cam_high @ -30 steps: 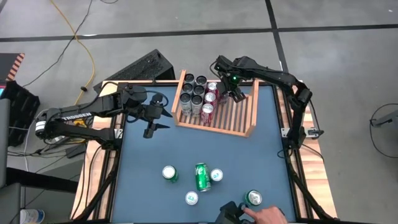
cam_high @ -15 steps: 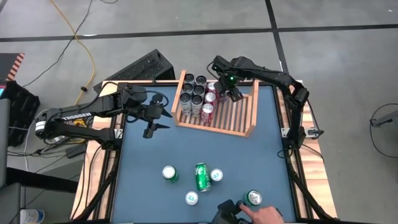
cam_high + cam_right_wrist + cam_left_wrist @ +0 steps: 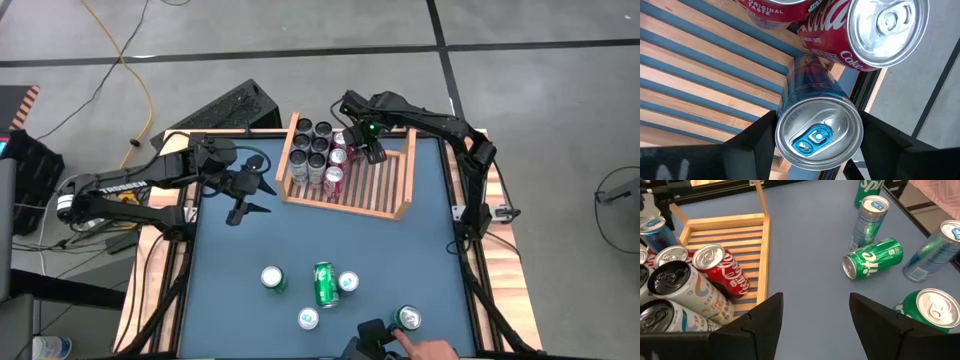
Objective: Place canned beverage on shelf
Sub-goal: Put the blue soda can on the shelf
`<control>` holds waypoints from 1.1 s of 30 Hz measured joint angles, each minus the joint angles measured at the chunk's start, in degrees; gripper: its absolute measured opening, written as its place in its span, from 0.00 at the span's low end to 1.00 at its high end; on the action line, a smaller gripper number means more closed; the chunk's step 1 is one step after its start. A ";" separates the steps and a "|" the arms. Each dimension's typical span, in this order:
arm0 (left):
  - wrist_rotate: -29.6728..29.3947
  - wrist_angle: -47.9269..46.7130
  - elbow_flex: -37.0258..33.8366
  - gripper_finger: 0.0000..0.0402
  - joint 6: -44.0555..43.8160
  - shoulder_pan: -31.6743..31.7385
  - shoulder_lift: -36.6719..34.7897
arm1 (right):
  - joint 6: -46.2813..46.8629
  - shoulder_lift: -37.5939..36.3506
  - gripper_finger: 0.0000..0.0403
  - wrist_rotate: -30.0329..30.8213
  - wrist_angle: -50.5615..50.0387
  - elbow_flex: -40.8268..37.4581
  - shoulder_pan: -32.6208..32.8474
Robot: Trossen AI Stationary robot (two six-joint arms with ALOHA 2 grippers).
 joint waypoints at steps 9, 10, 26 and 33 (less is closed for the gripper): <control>1.97 0.02 0.00 0.60 -0.35 0.00 0.00 | 4.12 0.00 0.60 0.02 -0.57 0.09 0.02; 1.97 0.00 0.00 0.61 -0.35 0.00 0.00 | 4.55 0.00 0.60 0.00 -0.75 0.09 0.02; 1.92 0.02 0.00 0.65 -0.41 0.00 0.00 | 7.78 -0.17 0.68 0.59 0.31 0.20 0.11; 1.64 -0.57 0.00 0.65 -0.81 0.00 0.00 | 5.07 -0.17 0.69 1.42 0.00 0.20 0.19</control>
